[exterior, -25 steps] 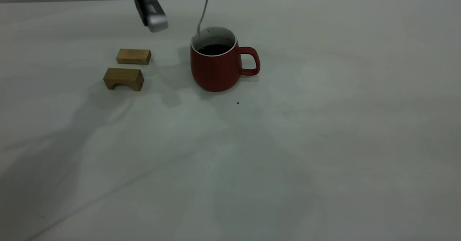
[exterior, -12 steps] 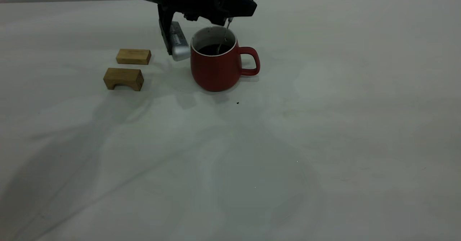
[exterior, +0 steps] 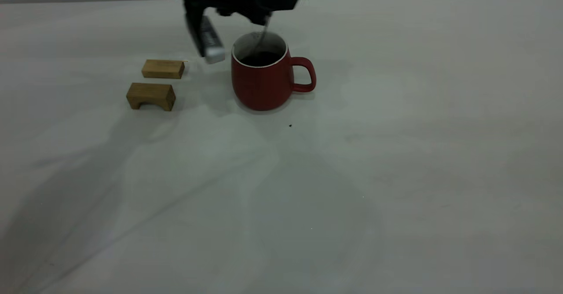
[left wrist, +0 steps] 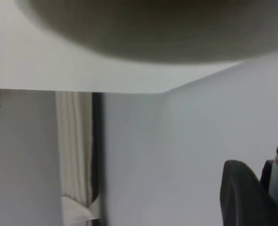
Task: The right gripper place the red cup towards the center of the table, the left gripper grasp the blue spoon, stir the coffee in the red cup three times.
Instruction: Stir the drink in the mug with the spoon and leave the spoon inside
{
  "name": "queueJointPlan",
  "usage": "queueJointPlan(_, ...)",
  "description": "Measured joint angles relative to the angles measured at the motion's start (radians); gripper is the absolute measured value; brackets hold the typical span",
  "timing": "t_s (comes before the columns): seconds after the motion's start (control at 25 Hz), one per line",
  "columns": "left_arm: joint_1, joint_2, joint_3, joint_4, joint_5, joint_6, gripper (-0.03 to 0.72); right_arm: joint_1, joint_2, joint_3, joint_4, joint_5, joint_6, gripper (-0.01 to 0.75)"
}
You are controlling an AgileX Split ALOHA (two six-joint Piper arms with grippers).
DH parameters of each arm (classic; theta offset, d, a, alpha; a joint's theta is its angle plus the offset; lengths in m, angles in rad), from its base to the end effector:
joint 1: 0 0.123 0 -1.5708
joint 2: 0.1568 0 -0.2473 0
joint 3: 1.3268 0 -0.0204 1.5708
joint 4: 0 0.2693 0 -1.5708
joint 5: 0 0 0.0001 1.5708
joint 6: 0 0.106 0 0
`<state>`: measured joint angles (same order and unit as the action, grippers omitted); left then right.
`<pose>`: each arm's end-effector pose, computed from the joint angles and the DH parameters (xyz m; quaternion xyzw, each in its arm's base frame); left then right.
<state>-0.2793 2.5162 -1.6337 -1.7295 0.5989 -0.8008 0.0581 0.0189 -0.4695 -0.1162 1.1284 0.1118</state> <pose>0.4564 -0.1924 0.0008 0.7350 -0.4728 0.4434 0.1991 0.0655 -0.0073 0.2631 0.0264 0.8804 -0.0179 0.4731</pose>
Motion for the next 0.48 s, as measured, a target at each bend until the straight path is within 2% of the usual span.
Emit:
queueJointPlan(0.2,-0.020,0.015,-0.004,0.073,0.101,-0.087,0.116,0.000,0.000,0.000,0.000,0.000,0.000,0.574)
queueJointPlan(0.32,0.004,0.011,-0.001,0.190,0.142,-0.205,0.116,0.000,0.000,0.000,0.000,0.000,0.000,0.574)
queueJointPlan(0.48,0.051,-0.001,0.001,0.270,0.128,-0.302,0.116,0.000,0.000,0.000,0.000,0.000,0.000,0.574)
